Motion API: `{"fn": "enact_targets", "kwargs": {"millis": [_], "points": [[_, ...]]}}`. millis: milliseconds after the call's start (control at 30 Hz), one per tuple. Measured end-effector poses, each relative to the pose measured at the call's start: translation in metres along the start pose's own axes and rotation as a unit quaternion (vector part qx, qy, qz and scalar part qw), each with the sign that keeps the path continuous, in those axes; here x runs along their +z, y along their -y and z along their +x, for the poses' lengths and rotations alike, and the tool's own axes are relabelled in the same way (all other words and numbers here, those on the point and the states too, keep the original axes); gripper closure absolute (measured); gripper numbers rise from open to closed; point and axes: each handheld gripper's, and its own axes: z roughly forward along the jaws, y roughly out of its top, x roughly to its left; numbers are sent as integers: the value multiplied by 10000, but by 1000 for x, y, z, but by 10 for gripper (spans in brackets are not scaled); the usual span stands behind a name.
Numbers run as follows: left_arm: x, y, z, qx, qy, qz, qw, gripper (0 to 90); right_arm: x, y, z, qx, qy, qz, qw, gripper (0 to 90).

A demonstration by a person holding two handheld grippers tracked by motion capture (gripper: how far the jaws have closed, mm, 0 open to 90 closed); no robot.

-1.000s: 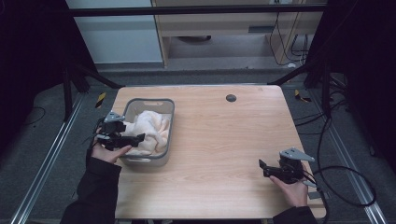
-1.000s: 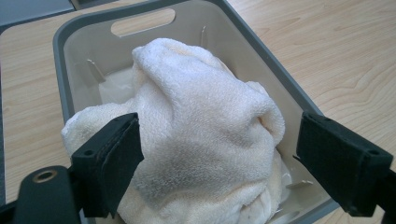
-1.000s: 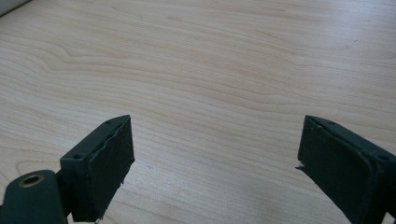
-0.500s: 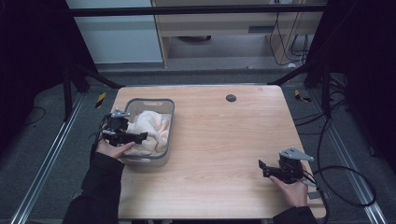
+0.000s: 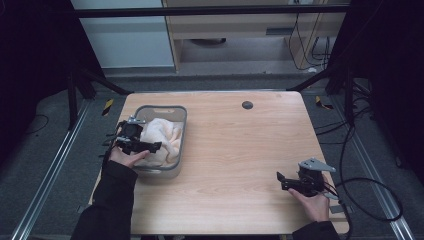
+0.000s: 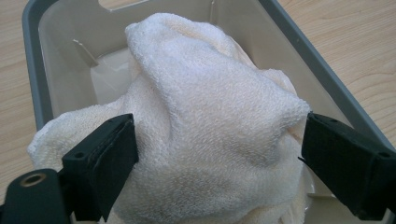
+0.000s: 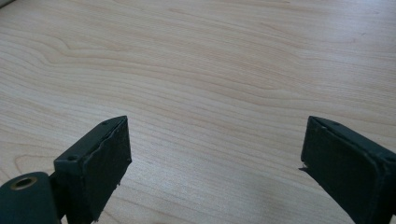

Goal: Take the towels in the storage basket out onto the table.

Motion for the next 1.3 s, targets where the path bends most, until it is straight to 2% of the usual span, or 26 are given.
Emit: {"fn": "enact_targets", "kwargs": {"millis": [300, 433, 600, 800, 1000, 1100, 1167, 1200, 1300], "points": [[12, 0, 2, -5, -156, 191, 9997, 78, 0, 0, 0, 4, -10, 28, 10000, 73], [15, 0, 1, -50, -154, 221, 9996, 77, 0, 0, 0, -4, -6, 35, 10000, 72], [20, 1, 2, -17, -214, 408, 9989, 105, 1, 0, 0, -38, 8, 47, 10000, 70], [23, 1, 5, -206, -171, 520, 9983, 217, 0, 0, 0, 7, -21, 43, 10000, 69], [25, 2, 3, -258, -197, 628, 9975, 434, -1, -1, 0, -30, -24, 18, 10000, 69], [25, 1, 3, -252, -214, 677, 9972, 522, -1, -1, 0, -10, -34, -3, 10000, 70], [25, -1, 2, -221, -232, 720, 9969, 549, -1, -1, 0, -9, -35, 16, 10000, 70], [24, -2, 1, -209, -247, 734, 9968, 595, 0, -1, 0, -33, -36, 24, 10000, 70], [23, -2, 0, -193, -259, 722, 9969, 648, -1, -1, 0, -16, -40, 13, 10000, 69]]}}
